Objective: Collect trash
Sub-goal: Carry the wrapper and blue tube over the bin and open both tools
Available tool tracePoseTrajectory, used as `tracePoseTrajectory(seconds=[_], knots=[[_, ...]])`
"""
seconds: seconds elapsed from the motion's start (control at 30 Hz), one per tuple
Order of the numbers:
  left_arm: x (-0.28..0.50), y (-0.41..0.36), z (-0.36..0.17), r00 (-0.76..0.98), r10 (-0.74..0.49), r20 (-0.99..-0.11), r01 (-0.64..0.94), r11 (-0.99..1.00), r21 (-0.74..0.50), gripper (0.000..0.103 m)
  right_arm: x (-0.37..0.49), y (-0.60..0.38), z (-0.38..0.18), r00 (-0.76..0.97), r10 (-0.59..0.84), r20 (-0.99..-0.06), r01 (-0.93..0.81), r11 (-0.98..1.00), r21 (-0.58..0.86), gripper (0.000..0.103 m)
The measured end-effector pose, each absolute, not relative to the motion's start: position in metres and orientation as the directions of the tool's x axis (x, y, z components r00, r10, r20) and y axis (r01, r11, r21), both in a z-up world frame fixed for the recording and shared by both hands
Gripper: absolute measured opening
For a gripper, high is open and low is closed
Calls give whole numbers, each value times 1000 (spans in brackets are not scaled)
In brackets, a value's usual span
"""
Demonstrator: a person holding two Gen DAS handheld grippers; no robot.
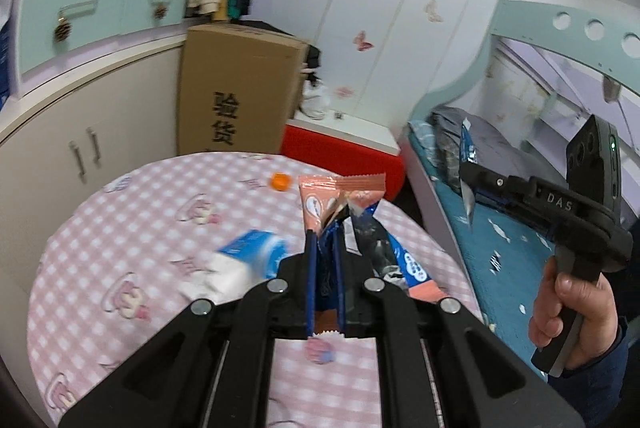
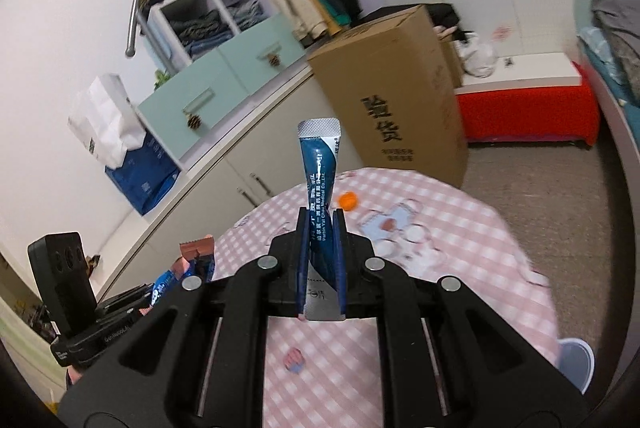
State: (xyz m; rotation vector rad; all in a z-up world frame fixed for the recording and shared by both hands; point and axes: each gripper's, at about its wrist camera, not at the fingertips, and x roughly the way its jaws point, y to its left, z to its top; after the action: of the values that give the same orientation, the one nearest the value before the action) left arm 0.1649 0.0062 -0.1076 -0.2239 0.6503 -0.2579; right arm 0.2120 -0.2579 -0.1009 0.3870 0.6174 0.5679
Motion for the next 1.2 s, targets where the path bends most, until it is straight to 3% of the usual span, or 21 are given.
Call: tracePoseTrajectory(seconds=[0.37, 0.7, 0.93, 1.2], knots=[[163, -104, -104, 700, -417, -579, 335, 909, -249, 7, 159, -378, -124, 773, 483, -412, -221, 813, 539, 11], [168, -233, -125, 567, -532, -629, 505, 828, -246, 7, 115, -501, -187, 819, 342, -461, 5, 799, 601, 11], [178, -325, -176, 417, -555, -720, 578, 773, -261, 7, 99, -564, -257, 785, 282, -552, 172, 756, 632, 11], [194, -401, -258, 265, -481, -836, 600, 761, -247, 7, 99, -600, -351, 688, 306, -658, 323, 683, 655, 11]])
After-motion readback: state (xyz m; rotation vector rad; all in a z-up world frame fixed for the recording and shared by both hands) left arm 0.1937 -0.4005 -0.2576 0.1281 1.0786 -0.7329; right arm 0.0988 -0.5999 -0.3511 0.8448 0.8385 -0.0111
